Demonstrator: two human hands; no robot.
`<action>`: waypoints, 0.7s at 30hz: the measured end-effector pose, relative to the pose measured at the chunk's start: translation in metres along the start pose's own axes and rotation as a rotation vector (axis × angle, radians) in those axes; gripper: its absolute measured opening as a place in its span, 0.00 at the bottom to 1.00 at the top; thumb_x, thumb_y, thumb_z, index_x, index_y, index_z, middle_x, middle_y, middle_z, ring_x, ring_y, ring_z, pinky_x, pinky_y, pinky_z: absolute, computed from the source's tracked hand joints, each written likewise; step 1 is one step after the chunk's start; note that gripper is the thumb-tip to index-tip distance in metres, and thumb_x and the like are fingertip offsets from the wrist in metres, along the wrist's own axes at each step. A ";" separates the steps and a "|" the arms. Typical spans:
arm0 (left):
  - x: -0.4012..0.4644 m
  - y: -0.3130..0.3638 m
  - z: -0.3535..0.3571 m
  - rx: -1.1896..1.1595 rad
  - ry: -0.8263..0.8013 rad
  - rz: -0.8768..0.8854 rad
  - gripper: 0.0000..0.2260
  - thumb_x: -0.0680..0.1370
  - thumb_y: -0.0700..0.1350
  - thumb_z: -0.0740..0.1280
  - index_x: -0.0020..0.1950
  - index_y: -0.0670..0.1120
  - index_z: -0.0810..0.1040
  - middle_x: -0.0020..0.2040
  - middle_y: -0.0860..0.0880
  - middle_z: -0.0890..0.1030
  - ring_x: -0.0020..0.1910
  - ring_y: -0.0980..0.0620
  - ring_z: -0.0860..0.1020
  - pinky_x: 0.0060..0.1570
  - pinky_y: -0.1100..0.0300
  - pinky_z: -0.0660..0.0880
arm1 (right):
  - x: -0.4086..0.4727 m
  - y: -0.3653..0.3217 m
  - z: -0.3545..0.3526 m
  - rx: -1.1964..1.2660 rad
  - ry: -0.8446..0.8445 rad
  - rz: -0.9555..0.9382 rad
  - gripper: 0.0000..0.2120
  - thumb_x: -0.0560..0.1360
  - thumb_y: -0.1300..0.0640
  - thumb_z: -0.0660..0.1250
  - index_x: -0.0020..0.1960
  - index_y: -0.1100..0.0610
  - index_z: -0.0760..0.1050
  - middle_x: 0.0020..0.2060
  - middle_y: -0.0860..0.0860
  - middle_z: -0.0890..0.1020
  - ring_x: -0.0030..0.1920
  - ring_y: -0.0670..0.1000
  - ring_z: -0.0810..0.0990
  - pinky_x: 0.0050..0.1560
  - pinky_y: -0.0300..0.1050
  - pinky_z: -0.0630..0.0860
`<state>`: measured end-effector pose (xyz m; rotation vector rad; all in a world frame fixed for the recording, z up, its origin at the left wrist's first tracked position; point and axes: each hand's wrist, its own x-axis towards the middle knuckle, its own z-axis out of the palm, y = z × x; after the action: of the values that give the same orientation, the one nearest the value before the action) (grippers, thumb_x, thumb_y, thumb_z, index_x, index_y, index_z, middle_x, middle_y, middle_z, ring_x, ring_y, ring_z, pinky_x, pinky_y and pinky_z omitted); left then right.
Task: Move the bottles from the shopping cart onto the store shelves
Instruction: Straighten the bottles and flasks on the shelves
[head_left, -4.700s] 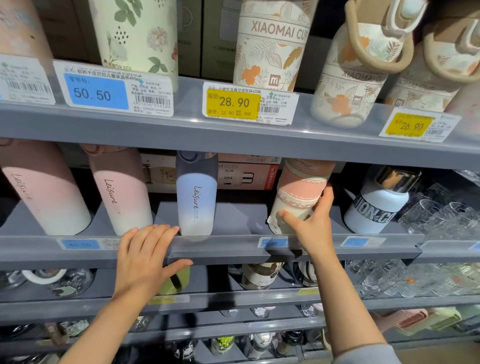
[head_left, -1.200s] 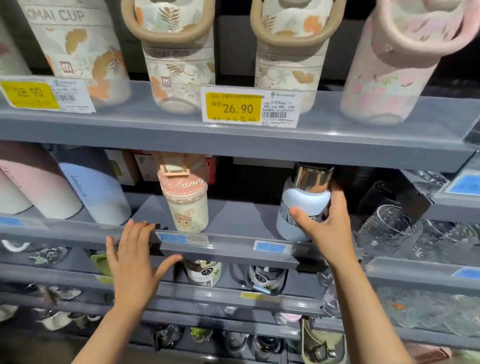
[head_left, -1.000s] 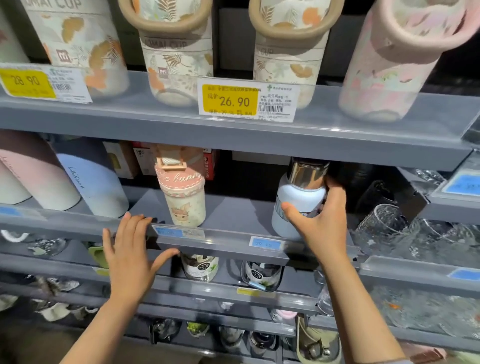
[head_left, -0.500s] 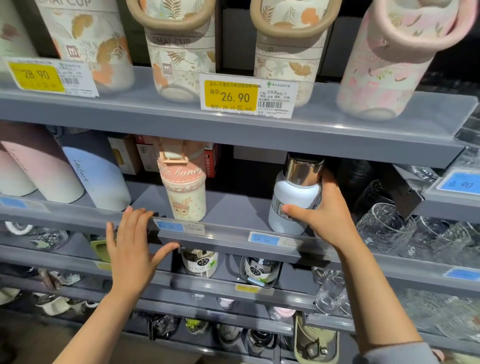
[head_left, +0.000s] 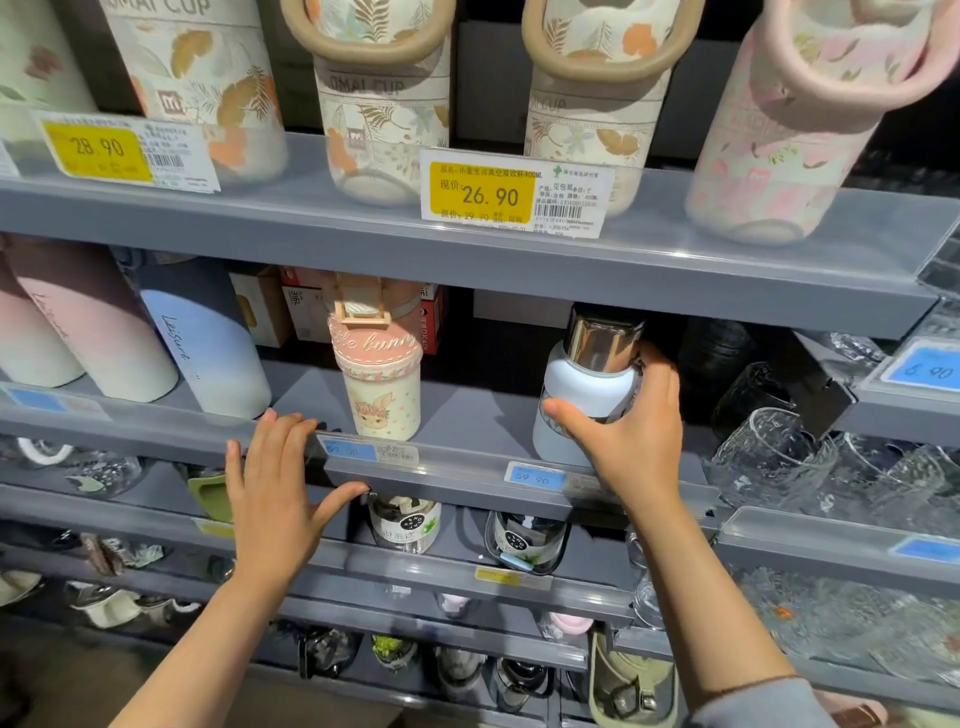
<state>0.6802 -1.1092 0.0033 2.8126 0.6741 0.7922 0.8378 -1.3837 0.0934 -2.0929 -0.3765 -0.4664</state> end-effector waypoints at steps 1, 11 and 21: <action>0.000 0.000 0.000 -0.003 0.003 0.002 0.40 0.72 0.75 0.49 0.64 0.41 0.70 0.64 0.42 0.74 0.73 0.41 0.63 0.68 0.34 0.57 | -0.001 0.000 0.001 0.015 0.007 0.001 0.36 0.58 0.44 0.81 0.57 0.57 0.68 0.50 0.48 0.69 0.50 0.49 0.71 0.45 0.41 0.65; -0.001 -0.003 0.001 -0.011 0.087 0.048 0.36 0.73 0.71 0.55 0.64 0.41 0.70 0.64 0.42 0.73 0.72 0.40 0.64 0.67 0.34 0.60 | -0.025 -0.008 -0.013 -0.084 0.105 -0.177 0.47 0.66 0.37 0.73 0.71 0.64 0.61 0.66 0.60 0.68 0.69 0.55 0.64 0.69 0.43 0.60; 0.001 -0.016 0.001 -0.028 0.073 0.101 0.30 0.74 0.65 0.59 0.66 0.44 0.71 0.65 0.46 0.75 0.73 0.45 0.63 0.72 0.43 0.50 | -0.034 -0.107 0.092 0.172 -0.200 -0.053 0.44 0.65 0.41 0.76 0.70 0.61 0.61 0.57 0.49 0.67 0.60 0.46 0.68 0.58 0.37 0.68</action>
<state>0.6755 -1.0948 -0.0009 2.8232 0.5297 0.9178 0.7775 -1.2529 0.1096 -1.9707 -0.5698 -0.2461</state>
